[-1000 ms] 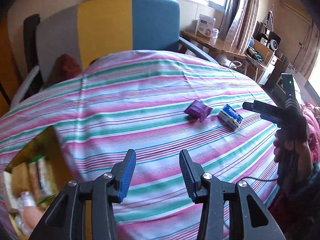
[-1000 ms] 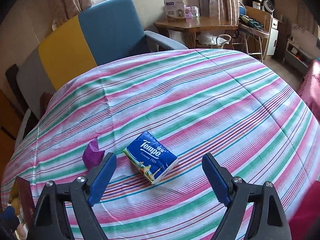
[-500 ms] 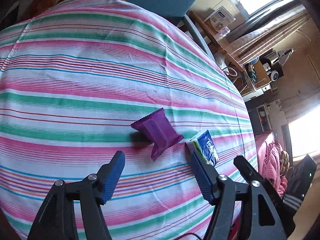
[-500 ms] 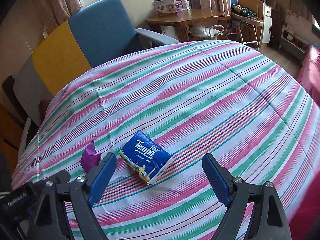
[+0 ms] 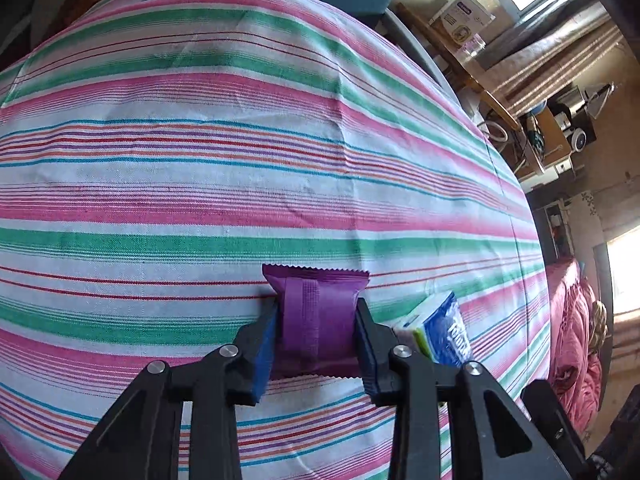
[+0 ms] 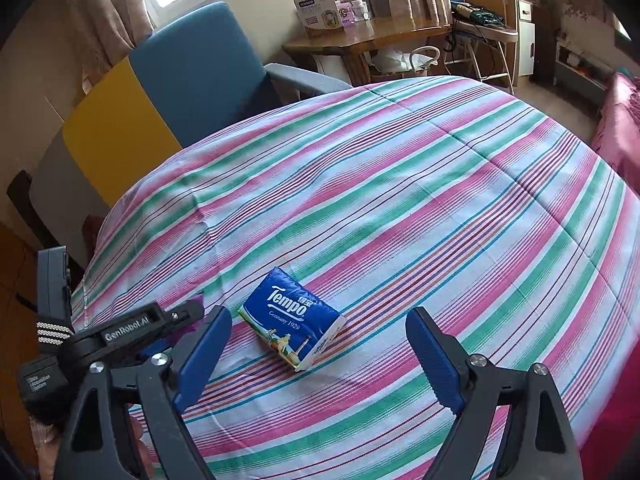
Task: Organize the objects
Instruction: 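Grasp the purple packet with the left tool while the right tool moves to the Tempo pack, then lift the purple packet with the left tool while the right tool grasps the Tempo tissue pack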
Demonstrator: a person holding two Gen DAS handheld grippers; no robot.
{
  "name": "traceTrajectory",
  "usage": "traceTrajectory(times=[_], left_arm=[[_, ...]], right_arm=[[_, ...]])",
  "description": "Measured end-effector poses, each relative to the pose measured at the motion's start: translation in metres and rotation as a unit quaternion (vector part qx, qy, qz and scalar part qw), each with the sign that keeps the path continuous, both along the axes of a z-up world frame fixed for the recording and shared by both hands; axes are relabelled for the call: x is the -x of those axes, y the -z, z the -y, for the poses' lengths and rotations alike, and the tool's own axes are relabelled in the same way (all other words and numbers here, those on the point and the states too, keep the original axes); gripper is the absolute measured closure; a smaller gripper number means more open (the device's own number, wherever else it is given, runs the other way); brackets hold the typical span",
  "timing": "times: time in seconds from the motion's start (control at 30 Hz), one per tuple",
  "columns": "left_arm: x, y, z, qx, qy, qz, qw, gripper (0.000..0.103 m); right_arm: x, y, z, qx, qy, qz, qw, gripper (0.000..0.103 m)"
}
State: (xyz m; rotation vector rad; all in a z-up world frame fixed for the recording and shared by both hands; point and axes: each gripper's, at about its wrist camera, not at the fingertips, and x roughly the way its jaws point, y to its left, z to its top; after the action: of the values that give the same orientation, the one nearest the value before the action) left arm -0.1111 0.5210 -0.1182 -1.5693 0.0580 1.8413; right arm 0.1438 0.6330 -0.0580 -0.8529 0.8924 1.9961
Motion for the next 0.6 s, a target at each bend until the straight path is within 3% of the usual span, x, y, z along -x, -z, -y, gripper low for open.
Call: traceTrajectory(times=[0.33, 0.6], left_arm=[[-0.046, -0.011, 0.075, 0.022, 0.052, -0.077, 0.9954, 0.069], [-0.097, -0.046, 0.13, 0.006, 0.083, -0.166, 0.9826, 0.069]], right_arm=[[0.007, 0.008, 0.0, 0.001, -0.014, 0.027, 1.0, 0.013], [0.019, 0.016, 0.006, -0.013, -0.038, 0.066, 0.997, 0.014]])
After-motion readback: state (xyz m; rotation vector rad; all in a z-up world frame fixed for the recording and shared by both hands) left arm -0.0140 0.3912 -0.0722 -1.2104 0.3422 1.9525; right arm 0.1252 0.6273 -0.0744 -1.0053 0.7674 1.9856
